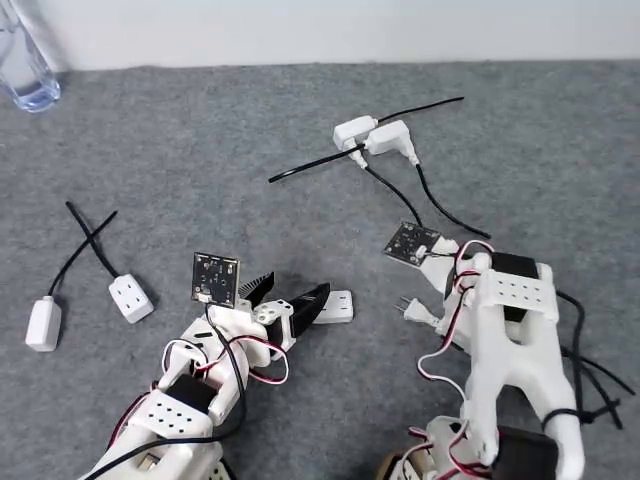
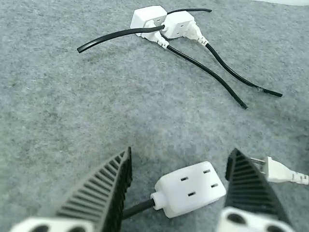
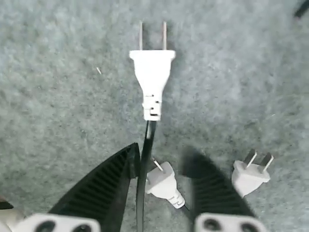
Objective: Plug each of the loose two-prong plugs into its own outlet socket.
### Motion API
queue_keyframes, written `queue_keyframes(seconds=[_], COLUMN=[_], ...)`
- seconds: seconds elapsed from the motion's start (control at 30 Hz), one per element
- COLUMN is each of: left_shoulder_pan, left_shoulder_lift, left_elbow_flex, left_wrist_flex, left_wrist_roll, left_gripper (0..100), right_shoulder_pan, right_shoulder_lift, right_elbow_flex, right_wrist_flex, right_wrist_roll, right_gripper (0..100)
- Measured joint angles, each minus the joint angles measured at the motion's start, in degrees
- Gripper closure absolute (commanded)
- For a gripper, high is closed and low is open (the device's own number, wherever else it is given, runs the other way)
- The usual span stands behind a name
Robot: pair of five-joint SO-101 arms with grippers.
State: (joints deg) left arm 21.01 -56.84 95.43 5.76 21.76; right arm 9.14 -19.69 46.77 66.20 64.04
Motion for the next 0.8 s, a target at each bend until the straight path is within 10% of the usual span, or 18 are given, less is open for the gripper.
queue_keyframes(seconds=[0.8], left_shoulder_pan=[0.0], left_shoulder_lift=[0.0], left_elbow_flex=[0.0], left_wrist_flex=[0.0], left_wrist_roll=[0.0], left_gripper=[70], right_shoulder_pan=[-14.51], right_shoulder_lift=[2.11], right_elbow_flex=[0.0], right_wrist_flex=[-5.19], right_wrist_roll=[-0.88], right_gripper=[74.0])
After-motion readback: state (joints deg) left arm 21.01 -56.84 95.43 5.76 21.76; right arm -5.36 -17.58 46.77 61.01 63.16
